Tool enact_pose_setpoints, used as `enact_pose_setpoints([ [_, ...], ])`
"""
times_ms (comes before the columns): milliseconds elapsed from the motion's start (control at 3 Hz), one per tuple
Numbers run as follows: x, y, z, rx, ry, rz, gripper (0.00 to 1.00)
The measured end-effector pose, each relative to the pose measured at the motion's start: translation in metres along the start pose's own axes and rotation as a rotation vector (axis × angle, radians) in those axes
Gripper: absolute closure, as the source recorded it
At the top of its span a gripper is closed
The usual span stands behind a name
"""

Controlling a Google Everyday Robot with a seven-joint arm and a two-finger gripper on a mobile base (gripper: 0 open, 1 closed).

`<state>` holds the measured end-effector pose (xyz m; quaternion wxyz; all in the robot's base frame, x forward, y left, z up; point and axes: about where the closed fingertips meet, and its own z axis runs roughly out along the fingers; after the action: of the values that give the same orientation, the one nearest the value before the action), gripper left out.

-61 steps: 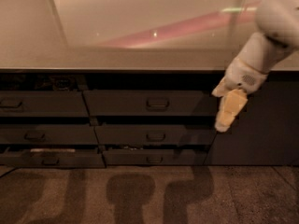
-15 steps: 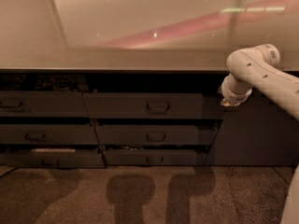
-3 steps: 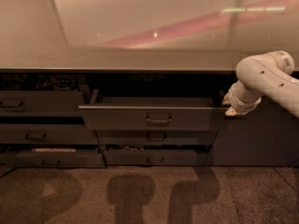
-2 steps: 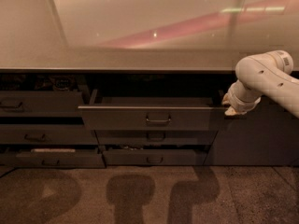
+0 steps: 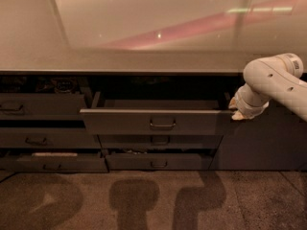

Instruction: Open top drawer

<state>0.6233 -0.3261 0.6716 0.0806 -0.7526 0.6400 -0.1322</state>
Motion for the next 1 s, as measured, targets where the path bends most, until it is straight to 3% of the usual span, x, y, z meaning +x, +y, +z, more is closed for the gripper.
enact_pose_setpoints([
  [1000, -0.002, 0.017, -0.001, 0.0, -0.005, -0.026, 1.0],
])
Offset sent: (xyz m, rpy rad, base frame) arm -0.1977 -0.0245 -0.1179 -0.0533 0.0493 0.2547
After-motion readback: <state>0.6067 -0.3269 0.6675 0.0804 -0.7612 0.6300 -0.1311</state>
